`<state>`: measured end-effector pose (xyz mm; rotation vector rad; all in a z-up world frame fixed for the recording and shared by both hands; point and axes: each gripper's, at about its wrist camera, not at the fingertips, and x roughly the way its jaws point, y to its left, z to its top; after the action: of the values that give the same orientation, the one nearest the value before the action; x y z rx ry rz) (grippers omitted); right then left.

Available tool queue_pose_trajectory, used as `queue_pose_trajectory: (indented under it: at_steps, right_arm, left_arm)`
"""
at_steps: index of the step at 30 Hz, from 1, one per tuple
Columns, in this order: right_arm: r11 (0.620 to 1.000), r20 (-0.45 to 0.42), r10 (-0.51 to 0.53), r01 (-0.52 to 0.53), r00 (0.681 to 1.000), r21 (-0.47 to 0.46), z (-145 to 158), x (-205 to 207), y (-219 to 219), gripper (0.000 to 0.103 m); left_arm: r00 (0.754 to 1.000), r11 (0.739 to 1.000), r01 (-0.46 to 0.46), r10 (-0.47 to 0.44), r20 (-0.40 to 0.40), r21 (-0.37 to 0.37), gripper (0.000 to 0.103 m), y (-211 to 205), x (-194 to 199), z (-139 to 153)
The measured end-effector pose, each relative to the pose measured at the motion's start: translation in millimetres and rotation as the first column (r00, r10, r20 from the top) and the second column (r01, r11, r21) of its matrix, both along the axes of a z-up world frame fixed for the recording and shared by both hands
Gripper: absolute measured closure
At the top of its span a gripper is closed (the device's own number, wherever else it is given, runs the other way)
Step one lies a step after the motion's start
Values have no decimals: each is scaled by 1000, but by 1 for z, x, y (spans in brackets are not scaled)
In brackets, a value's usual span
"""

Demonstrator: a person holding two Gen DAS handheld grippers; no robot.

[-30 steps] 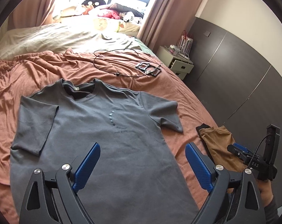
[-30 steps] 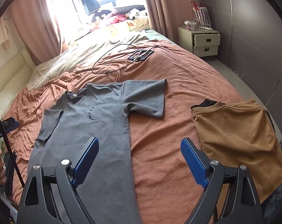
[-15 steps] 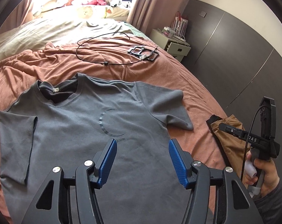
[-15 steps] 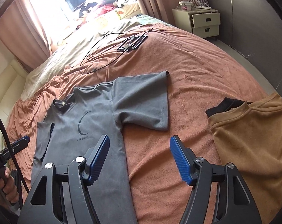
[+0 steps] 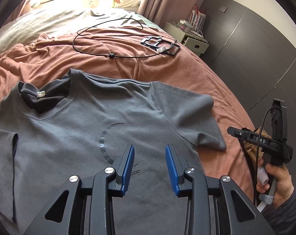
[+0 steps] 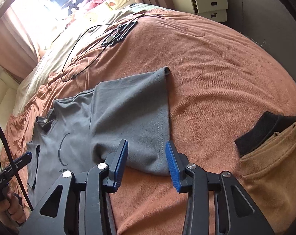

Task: Fold small clothes
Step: 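Grasp the grey T-shirt's unfolded side edge and sleeve with the right tool, then fold the held side and sleeve inward over the shirt body with the right tool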

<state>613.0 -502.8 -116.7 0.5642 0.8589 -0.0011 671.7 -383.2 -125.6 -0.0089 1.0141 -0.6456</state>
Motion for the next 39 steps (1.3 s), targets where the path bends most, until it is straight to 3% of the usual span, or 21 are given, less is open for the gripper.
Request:
queue_pose_trajectory:
  at_steps: [8,15,17,18,20,32,39]
  right_arm:
    - [1000,-22,-7,7,1000,28,-27,33,-10,67]
    - [998,-69,-11,15,998,68,-45,56,-13,68]
    - [997,-65,3,2,998,77,-44,61,-12,78]
    - [997,-66,13,-8,998,73,-44,63,-12,94]
    - [994,-55,49,-43,997,103,-43,67,-12,100]
    - [992,93,118,-121,989,27,19,49,9,101]
    - [984,157,164,-173,974,42,47,35,26,101]
  left_arm:
    - [998,998,50,-50,-30,22,80,-30,22,-34]
    - [995,995,97,-97,-28,-7,81,-58,32,-48]
    - [993,994,110,-110,-33,-7,82,-65,34,-54]
    - [992,993,117,-117,-40,-9,82,-69,35,-57]
    - [990,992,129,-129,-55,-7,84,-74,35,-62]
    - [979,987,145,-154,-134,-72,84,-86,29,-77]
    - [968,983,137,-160,-195,-125,84,-95,28,-89]
